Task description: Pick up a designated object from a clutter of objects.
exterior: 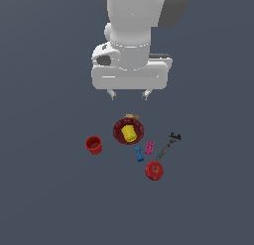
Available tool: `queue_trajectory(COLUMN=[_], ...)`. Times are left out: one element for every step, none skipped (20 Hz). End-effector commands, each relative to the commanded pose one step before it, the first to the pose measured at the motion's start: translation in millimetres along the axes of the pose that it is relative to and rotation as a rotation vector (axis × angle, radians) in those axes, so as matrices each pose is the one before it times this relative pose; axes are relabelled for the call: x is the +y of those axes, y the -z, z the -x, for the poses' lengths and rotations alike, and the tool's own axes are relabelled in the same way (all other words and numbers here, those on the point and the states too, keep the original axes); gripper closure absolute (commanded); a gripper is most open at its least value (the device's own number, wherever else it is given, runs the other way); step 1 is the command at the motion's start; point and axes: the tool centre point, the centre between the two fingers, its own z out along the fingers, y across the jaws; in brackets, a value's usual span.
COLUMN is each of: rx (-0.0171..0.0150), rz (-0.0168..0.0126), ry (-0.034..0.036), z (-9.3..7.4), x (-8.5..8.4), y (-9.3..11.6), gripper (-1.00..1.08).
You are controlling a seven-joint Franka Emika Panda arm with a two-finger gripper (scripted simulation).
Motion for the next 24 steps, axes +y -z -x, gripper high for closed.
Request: queue_trajectory(rx=[0.0,-0.00055,-0.0017,-0.00284,-0.00395,-0.00506,-0.00551,-0.00444,-0.00331,-0.00214,-0.00095,0.0,0.00132,0.0,0.00029,-0.00019,-0.00021,-0.00014,-0.00009,-0.00007,-0.00006,-0.00009,-0.00014,-0.00017], rz=[0.0,0.00033,0.00095,0.00157,0.00217,0.00276,0.00298,0.00238,0.00176,0.00114,0.00051,0.0,-0.00071,0.0,-0.00024,-0.00004,-0.00006,-0.00014,-0.0002,-0.00026,-0.00031,-0.00034,-0.00036,-0.00038], ry=[0.0,0.00101,0.00301,0.00502,0.00695,0.00888,0.00961,0.00769,0.00568,0.00363,0.00156,0.0,-0.00221,0.0,0.00058,0.002,0.00243,0.00288,0.0033,0.00384,0.00433,0.00492,0.00555,0.00612], z=[0.0,0.14,0.39,0.63,0.89,1.13,1.22,0.97,0.7,0.45,0.2,-0.15,-0.11,-0.18,0.3,0.34,0.43,0.52,0.63,0.76,0.9,1.05,1.23,1.42], x=[0.01,-0.04,-0.14,-0.26,-0.33,-0.42,-0.45,-0.37,-0.28,-0.18,-0.06,-0.27,0.39,-0.3,0.18,-0.24,-0.27,-0.36,-0.4,-0.48,-0.54,-0.62,-0.7,-0.77], y=[0.0,-0.11,-0.37,-0.61,-0.84,-1.05,-1.11,-0.87,-0.62,-0.36,-0.11,-0.05,0.25,-0.44,-0.63,-1.36,-1.87,-2.32,-2.79,-3.26,-3.72,-4.16,-4.65,-5.09], gripper=[-0.92,-0.92,-0.92,-0.92,-0.92,-0.92,-0.92,-0.92,-0.92,-0.92,-0.92,-0.92,-0.92,-0.92,-0.92,-0.92,-0.92,-0.92,-0.92,-0.92,-0.92,-0.92,-0.92,-0.92])
